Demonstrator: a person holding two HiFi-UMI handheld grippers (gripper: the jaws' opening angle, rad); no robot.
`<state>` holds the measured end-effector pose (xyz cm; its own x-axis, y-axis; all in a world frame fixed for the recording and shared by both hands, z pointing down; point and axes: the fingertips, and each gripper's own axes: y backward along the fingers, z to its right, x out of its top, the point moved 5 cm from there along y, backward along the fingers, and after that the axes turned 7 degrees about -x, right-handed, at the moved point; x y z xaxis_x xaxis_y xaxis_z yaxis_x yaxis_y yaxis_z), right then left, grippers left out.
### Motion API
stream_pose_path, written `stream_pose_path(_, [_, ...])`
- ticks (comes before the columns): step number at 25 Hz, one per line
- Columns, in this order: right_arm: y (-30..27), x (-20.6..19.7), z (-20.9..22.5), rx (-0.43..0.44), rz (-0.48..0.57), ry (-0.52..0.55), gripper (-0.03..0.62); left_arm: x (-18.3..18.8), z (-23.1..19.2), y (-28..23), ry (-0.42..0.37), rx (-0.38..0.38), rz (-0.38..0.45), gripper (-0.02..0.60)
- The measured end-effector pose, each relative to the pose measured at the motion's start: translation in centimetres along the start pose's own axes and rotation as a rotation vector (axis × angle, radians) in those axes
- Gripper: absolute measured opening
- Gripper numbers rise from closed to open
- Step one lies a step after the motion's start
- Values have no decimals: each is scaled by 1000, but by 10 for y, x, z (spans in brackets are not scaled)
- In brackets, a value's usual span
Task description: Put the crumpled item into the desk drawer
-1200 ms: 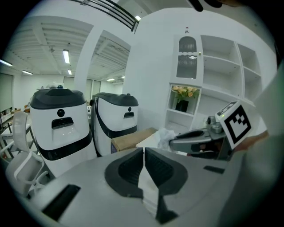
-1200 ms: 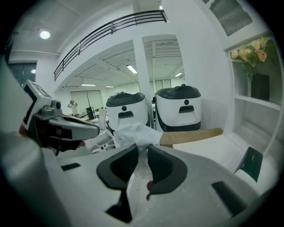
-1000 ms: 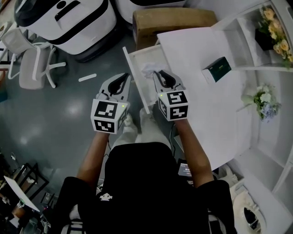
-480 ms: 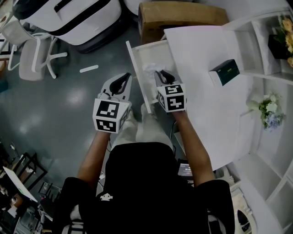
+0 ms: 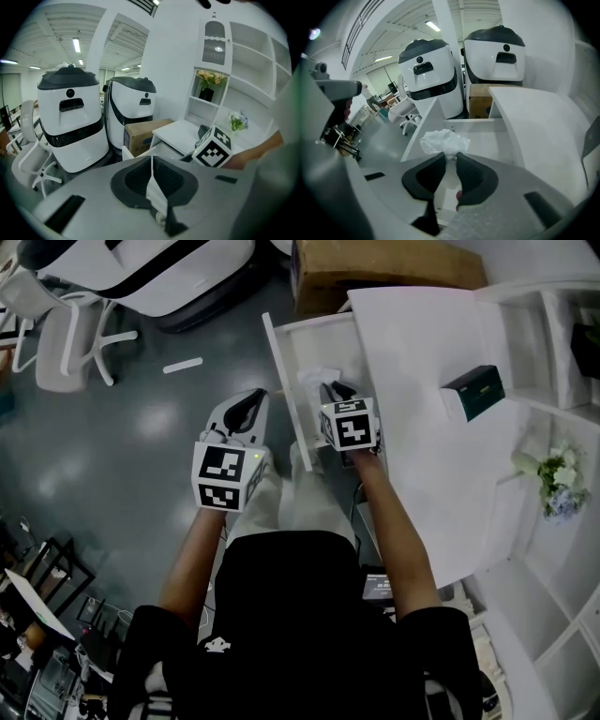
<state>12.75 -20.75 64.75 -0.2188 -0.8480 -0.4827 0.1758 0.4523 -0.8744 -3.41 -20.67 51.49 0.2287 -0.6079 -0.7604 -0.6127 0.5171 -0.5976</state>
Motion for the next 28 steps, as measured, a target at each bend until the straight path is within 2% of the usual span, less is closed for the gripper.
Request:
stream_pose_path(5, [-31,-19,-1,7,-80,19,66,-9,-4,-2,28,2,-22,14])
stream_pose_path(8, [-52,-33,3,6,-136,23,66,-7,-4,-2,54,3,1,14])
stream_pose_path(11, [-67,-44,-1,23,-178,28,66,-10,-5,-1,44,19,-11,14])
stream_pose_path(16, [-81,-54,-5,16,-250,112,67,-16,-9,0,36,31,-17,14])
stream_pose_path(24, [-105,-73,-16,69,-321,64,71,-31,-9,1,47,22,-52,14])
stream_pose_path(28, [-108,-79,-15,58,-335,73,75,-36,-11,-1,31,36,-49,14])
